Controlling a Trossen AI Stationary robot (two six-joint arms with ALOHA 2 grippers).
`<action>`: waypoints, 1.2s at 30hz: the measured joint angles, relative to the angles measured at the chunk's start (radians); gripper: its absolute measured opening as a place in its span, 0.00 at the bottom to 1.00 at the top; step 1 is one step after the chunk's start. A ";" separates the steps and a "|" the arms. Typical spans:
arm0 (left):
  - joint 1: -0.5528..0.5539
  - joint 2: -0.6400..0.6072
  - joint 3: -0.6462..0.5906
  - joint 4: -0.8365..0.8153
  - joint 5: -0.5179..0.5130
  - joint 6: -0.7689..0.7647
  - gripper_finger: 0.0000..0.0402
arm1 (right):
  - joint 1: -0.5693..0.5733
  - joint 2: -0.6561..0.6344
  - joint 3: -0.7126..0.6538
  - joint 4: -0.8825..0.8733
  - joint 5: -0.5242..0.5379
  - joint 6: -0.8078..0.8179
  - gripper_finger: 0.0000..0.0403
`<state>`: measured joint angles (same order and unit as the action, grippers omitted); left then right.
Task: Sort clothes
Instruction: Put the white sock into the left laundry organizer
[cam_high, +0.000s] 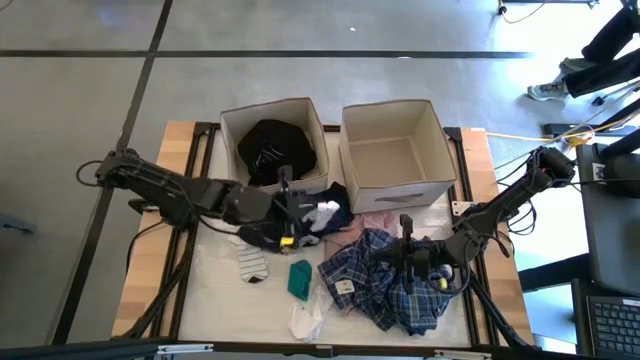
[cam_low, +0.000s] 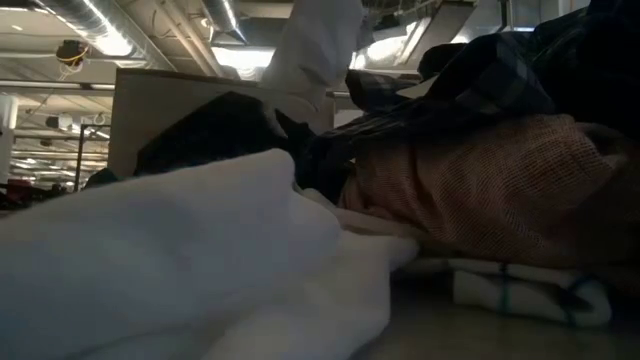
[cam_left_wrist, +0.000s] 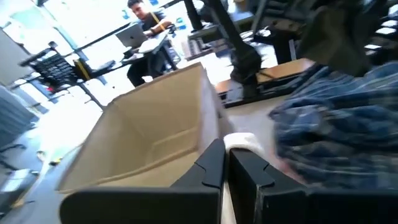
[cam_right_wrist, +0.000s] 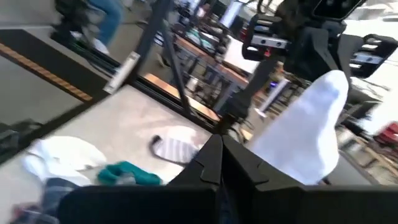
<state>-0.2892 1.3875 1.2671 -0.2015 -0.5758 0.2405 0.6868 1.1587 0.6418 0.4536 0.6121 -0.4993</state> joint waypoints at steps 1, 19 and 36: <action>0.012 0.000 0.000 0.004 0.000 0.011 0.01 | 0.000 0.000 0.000 -0.001 0.028 -0.008 0.03; 0.360 -0.213 0.000 -0.012 -0.147 0.207 0.02 | 0.000 0.000 0.001 -0.046 0.287 -0.040 0.03; 0.675 -0.112 -0.001 -0.598 -0.115 -0.173 0.02 | 0.000 0.000 0.001 -0.056 0.286 -0.038 0.03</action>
<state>0.3860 1.2753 1.2662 -0.7996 -0.6912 0.0674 0.6865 1.1591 0.6429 0.3981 0.8982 -0.5373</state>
